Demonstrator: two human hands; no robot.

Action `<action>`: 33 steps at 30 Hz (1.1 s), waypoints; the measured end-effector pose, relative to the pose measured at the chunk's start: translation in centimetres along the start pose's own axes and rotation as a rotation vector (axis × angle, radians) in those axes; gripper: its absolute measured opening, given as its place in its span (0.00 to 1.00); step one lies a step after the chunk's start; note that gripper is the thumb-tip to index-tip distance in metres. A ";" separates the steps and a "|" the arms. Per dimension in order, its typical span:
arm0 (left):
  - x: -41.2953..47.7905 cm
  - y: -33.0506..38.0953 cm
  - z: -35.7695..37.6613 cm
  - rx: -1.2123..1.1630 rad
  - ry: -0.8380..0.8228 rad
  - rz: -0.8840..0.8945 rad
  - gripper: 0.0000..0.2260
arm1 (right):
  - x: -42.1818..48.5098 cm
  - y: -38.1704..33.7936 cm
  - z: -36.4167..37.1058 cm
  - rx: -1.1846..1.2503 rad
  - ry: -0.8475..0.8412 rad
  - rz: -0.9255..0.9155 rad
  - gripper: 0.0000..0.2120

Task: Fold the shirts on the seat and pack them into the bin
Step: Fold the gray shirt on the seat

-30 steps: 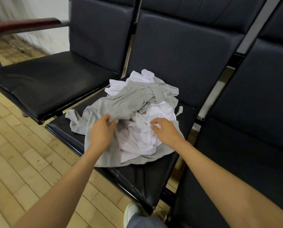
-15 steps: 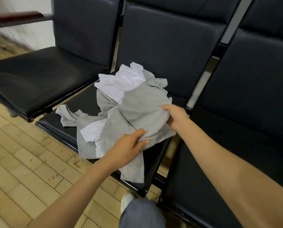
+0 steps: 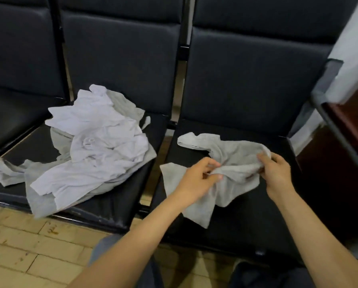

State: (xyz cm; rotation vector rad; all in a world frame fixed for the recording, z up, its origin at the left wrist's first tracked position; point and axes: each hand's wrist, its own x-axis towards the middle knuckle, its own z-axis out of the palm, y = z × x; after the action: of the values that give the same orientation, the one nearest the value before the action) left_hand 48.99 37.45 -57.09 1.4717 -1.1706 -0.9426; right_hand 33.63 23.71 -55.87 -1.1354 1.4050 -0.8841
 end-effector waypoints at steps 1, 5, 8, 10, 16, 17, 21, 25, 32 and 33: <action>0.3 0.0 1.5 -0.111 -0.132 -0.062 0.16 | 0.2 0.6 -1.5 -0.079 -0.008 0.014 0.24; 1.3 -3.6 3.4 0.263 -0.224 -0.162 0.26 | -0.8 3.5 -4.5 -0.459 -0.058 -0.085 0.25; 1.6 -6.9 2.6 0.791 -0.271 -0.138 0.27 | -2.4 6.5 -6.1 -0.653 -0.114 -0.435 0.15; 1.7 -7.7 2.3 0.845 -0.243 -0.148 0.23 | -3.1 7.9 -7.0 -0.732 -0.279 -0.559 0.15; 1.7 -8.7 2.1 1.004 0.124 -0.046 0.10 | -3.8 9.8 -7.6 -1.198 -0.581 -0.538 0.18; 1.7 -8.8 1.9 1.039 0.173 -0.048 0.10 | -3.5 9.9 -7.5 -1.211 -0.508 -0.565 0.14; 0.6 -8.3 1.0 0.922 0.098 0.007 0.08 | -2.3 10.1 -7.1 -1.156 -0.007 -0.617 0.08; -0.5 -7.9 1.2 0.710 -0.304 0.025 0.25 | -2.8 10.3 -7.4 -0.958 -0.168 -0.618 0.11; 0.9 -9.4 1.4 0.888 -0.032 0.036 0.19 | -4.0 11.5 -7.5 -1.271 -0.347 -0.573 0.18; 0.8 -9.4 1.5 0.916 -0.015 0.047 0.17 | -3.8 11.6 -7.5 -1.294 -0.299 -0.592 0.16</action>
State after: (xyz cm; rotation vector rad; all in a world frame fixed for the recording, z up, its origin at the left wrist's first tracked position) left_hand 49.62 36.70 -66.61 2.1180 -1.7577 -0.3619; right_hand 24.22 29.96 -64.64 -2.6140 1.3550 -0.0245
